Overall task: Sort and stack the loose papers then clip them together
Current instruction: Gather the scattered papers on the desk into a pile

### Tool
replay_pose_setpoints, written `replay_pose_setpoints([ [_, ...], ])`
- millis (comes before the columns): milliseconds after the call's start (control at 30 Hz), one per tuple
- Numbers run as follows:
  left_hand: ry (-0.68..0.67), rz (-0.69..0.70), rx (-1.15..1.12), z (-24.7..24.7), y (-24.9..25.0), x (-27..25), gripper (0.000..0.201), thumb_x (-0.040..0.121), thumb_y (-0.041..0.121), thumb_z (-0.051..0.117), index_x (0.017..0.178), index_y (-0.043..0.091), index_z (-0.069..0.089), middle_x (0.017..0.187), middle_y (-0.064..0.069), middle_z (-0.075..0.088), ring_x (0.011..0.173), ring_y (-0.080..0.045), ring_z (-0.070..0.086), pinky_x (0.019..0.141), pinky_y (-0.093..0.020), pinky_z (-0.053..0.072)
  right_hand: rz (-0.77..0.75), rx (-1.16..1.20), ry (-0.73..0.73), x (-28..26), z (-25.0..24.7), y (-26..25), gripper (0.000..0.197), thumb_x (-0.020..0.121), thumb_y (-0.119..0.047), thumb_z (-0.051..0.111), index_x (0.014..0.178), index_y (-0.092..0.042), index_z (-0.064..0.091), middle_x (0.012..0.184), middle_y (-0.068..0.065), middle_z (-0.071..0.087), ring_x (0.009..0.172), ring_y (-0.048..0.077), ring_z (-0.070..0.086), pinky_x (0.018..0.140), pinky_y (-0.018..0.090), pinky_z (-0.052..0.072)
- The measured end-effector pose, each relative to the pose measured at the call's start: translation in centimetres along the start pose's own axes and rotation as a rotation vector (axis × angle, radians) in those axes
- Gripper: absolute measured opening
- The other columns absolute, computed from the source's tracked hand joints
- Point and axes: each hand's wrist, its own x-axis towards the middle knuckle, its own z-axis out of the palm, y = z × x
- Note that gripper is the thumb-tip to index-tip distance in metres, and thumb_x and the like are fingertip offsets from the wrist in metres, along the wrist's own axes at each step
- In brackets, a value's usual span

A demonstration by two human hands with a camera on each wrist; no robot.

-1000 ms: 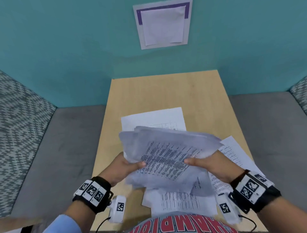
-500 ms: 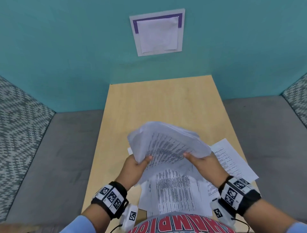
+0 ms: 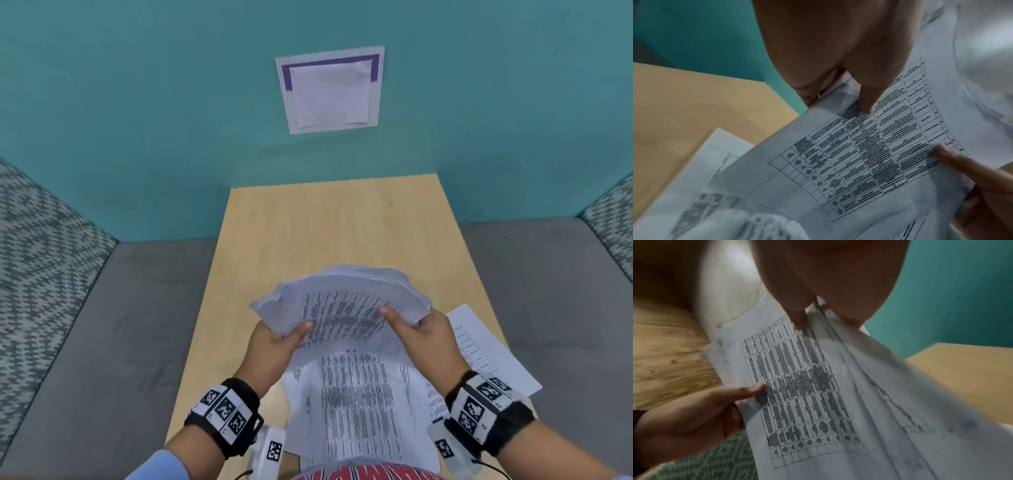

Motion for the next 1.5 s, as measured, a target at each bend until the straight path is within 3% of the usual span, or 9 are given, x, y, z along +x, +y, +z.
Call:
replay_pose_setpoints([
  [133,-0.01,0.039,-0.037,-0.1,1.0,0.3,0.031,0.09,0.013,0.084,0.118,0.023,0.075,0.112,0.003,0.084,0.107,-0.013,0.078,0.092,-0.031,0.063,-0.094,0.15,0.026,-0.3,-0.3,-0.7,0.03,0.089,-0.015,0.081,0.112,-0.029,0.07,0.103,-0.008,0.081,0.094,0.002,0.076,0.079,0.014,0.059],
  [267,-0.052,-0.003,-0.009,0.4,0.7,0.3,0.03,0.091,0.013,0.083,0.119,0.02,0.077,0.116,-0.002,0.082,0.107,-0.015,0.078,0.1,-0.043,0.061,-0.045,-0.107,-0.058,0.2,-0.4,1.2,0.009,0.094,-0.022,0.076,0.101,-0.023,0.07,0.086,-0.026,0.077,0.082,-0.009,0.071,0.072,0.014,0.053],
  [400,0.005,0.036,-0.049,0.4,1.9,0.6,0.025,0.09,0.008,0.082,0.104,0.028,0.078,0.104,0.003,0.085,0.097,-0.008,0.078,0.093,-0.031,0.061,-0.032,-0.086,0.022,1.2,-0.7,1.1,0.014,0.096,-0.032,0.073,0.099,-0.019,0.075,0.093,-0.007,0.082,0.091,0.011,0.077,0.083,0.037,0.062],
  [500,0.008,0.132,-0.129,0.0,3.8,0.5,0.035,0.086,0.004,0.084,0.116,0.019,0.075,0.108,0.005,0.085,0.101,-0.006,0.079,0.086,-0.019,0.062,-0.159,0.063,0.092,1.2,-1.0,-1.2,0.017,0.096,-0.023,0.071,0.111,-0.018,0.072,0.1,-0.02,0.079,0.095,-0.001,0.071,0.085,0.012,0.054],
  [733,-0.058,0.026,-0.036,0.5,2.6,1.1,0.026,0.092,0.012,0.081,0.115,0.023,0.076,0.107,0.006,0.085,0.102,-0.013,0.079,0.101,-0.041,0.061,-0.058,-0.059,-0.038,1.1,-1.1,0.7,0.025,0.094,-0.015,0.077,0.112,-0.032,0.07,0.092,-0.026,0.077,0.085,-0.006,0.072,0.071,0.005,0.049],
  [933,-0.04,0.128,-0.126,0.2,3.8,1.1,0.032,0.085,0.003,0.086,0.108,0.021,0.075,0.103,-0.002,0.081,0.09,-0.012,0.076,0.079,-0.024,0.063,-0.059,0.124,0.027,1.7,-1.3,-0.6,0.028,0.091,-0.021,0.079,0.118,-0.026,0.073,0.109,-0.011,0.081,0.105,0.007,0.075,0.09,0.027,0.059],
  [1166,-0.074,-0.012,-0.03,0.9,1.6,1.1,0.028,0.088,0.011,0.085,0.112,0.023,0.078,0.109,0.0,0.084,0.104,-0.015,0.078,0.094,-0.027,0.062,0.022,-0.12,-0.067,1.3,-1.6,2.6,0.021,0.092,-0.019,0.079,0.099,-0.039,0.076,0.099,-0.005,0.078,0.097,0.026,0.074,0.091,0.055,0.058],
  [1300,-0.057,0.012,-0.072,0.9,2.9,0.8,0.024,0.091,0.012,0.082,0.114,0.019,0.079,0.107,0.007,0.085,0.104,-0.012,0.08,0.094,-0.03,0.063,-0.033,-0.042,0.033,1.1,-1.4,1.1,0.008,0.095,-0.023,0.075,0.098,-0.031,0.073,0.095,-0.022,0.08,0.095,0.003,0.075,0.086,0.023,0.061],
  [1500,-0.129,0.032,0.054,1.5,2.3,0.8,0.046,0.089,0.017,0.085,0.127,0.036,0.069,0.123,0.022,0.077,0.119,0.002,0.07,0.106,-0.026,0.054,0.043,-0.186,-0.06,0.9,-1.9,3.3,0.055,0.084,-0.055,0.079,0.13,-0.027,0.067,0.103,0.005,0.081,0.092,0.018,0.077,0.083,0.035,0.062],
])
